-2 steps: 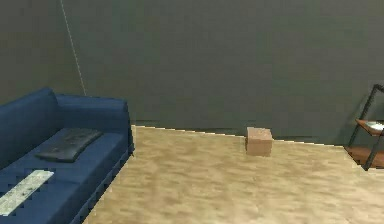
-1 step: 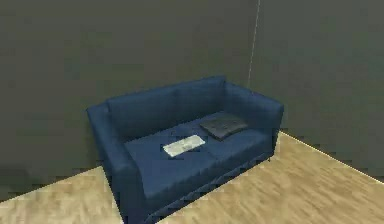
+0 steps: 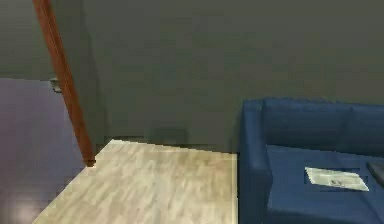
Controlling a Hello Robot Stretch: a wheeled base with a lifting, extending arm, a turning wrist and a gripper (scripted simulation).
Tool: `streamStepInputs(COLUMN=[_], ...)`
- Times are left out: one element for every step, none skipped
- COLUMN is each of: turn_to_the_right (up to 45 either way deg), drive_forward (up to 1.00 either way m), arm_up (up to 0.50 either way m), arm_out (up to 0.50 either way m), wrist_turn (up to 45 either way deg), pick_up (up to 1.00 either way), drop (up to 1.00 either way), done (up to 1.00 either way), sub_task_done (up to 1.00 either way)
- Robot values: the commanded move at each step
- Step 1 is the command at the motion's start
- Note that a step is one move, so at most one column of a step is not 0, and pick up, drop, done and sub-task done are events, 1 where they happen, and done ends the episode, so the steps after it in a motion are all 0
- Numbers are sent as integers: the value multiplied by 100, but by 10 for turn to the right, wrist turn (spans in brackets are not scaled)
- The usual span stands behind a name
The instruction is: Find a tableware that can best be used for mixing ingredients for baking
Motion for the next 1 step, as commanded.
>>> streamStepInputs(turn_to_the_right=[-270], drive_forward=[0], arm_up=[0], arm_out=[0], wrist_turn=[0], pick_up=[0], drop=[0], done=[0], sub_task_done=[0])
